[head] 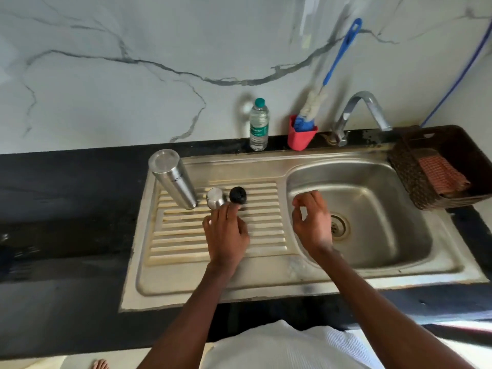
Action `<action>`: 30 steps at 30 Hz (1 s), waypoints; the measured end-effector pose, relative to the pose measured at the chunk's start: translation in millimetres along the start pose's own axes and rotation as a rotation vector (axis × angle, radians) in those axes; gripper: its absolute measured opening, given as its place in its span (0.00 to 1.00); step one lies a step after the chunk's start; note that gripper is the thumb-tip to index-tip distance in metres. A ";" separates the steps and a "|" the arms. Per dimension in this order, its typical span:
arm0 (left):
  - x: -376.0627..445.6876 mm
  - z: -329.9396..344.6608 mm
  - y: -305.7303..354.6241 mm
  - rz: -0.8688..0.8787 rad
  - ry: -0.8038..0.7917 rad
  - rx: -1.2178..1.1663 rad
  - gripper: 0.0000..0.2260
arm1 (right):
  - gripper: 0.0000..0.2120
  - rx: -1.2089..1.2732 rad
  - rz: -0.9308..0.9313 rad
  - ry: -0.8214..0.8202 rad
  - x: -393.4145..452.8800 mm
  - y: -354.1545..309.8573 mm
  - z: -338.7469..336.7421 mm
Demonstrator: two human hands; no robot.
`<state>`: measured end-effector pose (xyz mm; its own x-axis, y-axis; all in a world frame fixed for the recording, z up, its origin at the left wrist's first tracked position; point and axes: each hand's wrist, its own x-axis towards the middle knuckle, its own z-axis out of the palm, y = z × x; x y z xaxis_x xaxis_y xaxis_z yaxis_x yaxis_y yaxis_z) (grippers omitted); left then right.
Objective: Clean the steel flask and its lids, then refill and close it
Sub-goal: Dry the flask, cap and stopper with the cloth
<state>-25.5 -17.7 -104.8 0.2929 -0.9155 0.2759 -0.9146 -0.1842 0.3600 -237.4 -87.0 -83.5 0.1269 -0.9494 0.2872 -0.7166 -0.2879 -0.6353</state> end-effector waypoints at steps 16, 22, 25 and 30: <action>43.0 77.6 208.9 0.110 -0.277 -0.533 0.09 | 0.13 0.175 0.432 0.006 28.3 110.9 -155.3; 77.9 105.1 326.8 -0.083 -0.448 -0.862 0.12 | 0.10 0.103 0.449 0.202 81.3 172.4 -246.8; 96.9 114.6 385.2 -0.193 -0.559 -0.962 0.18 | 0.08 -0.120 0.488 0.112 111.0 219.3 -270.6; 109.6 133.7 441.1 -0.072 -0.712 -0.905 0.24 | 0.23 -0.354 0.613 -0.305 144.6 280.0 -282.3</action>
<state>-434.1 -247.1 -35.0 -0.1506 -0.9608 -0.2327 -0.2833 -0.1835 0.9413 -613.3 -269.7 -17.5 -0.2165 -0.9337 -0.2851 -0.8900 0.3089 -0.3355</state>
